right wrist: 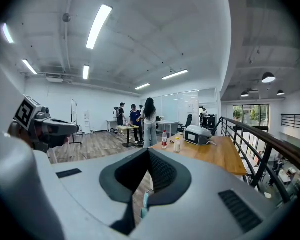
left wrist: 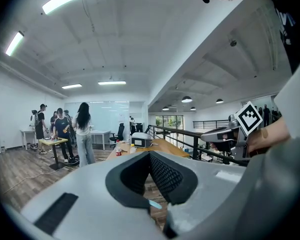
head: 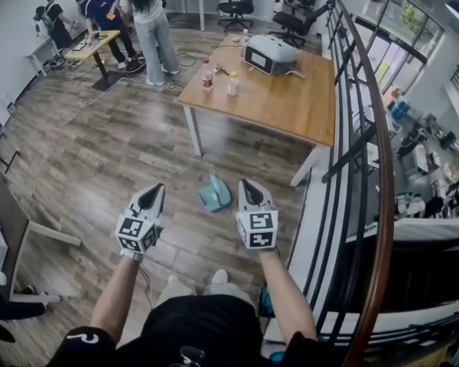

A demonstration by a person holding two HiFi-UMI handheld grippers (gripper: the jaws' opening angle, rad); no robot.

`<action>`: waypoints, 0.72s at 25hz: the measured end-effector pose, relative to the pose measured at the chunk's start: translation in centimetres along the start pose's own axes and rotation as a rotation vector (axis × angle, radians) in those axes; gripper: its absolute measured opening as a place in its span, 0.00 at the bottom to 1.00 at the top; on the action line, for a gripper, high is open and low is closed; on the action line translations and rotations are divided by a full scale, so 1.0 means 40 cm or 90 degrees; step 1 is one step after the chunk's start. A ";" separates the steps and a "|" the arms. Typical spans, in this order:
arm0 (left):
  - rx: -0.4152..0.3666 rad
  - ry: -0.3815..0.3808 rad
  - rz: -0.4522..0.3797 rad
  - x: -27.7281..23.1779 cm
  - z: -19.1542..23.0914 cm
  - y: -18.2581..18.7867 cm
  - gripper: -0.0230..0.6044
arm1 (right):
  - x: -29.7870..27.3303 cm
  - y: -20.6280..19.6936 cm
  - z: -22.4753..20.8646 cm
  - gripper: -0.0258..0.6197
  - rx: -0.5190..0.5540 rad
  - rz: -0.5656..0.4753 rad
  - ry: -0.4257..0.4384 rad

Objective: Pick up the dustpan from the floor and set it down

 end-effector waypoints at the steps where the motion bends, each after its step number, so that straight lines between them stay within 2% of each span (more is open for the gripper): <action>1: 0.002 0.003 0.001 -0.006 0.003 -0.003 0.03 | -0.009 -0.003 0.000 0.03 0.000 0.000 0.004; 9: 0.019 0.027 -0.004 -0.029 0.055 -0.018 0.03 | -0.073 0.001 0.022 0.03 0.006 0.000 0.019; 18: 0.024 0.020 -0.009 -0.104 0.124 -0.051 0.03 | -0.173 -0.035 0.043 0.03 0.007 0.014 0.025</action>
Point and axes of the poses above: the fingertips, and each gripper's own axes: x backward along the fingers, z to its left, y out of its top, the point moved 2 cm from there along x, backward along the fingers, and after that the axes turned 3 degrees about x, right-handed, at the moved point
